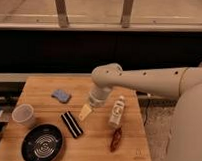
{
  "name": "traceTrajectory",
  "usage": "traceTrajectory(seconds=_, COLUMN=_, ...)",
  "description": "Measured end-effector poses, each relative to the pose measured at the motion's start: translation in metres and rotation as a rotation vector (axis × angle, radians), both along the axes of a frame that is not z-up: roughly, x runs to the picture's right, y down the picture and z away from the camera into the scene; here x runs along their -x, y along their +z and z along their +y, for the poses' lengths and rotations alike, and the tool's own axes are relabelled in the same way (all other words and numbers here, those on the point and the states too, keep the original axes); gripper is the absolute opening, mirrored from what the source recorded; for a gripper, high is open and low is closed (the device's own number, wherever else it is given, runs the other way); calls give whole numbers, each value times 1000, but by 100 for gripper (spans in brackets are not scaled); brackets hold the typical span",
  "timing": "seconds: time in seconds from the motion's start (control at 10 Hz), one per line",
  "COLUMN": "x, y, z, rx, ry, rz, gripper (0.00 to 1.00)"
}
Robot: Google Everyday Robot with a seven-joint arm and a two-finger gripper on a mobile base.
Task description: Pick up the ceramic bowl
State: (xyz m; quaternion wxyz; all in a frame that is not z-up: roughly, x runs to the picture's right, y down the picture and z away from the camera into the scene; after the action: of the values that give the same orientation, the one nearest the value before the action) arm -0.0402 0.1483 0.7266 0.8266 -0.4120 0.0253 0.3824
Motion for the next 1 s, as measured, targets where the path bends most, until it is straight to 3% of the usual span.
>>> traceTrajectory(seconds=0.2, x=6, y=2, z=4, rx=-2, ry=-36, rz=3, gripper=80)
traceTrajectory(seconds=0.5, x=47, y=13, z=18, rx=8, ry=-112, rz=-16, gripper=80)
traceTrajectory(seconds=0.8, x=86, y=24, z=40, rx=46, ry=-193, rz=-56, gripper=80)
traceTrajectory(seconds=1.0, x=110, y=19, z=47, rx=47, ry=-235, rz=-100, gripper=80)
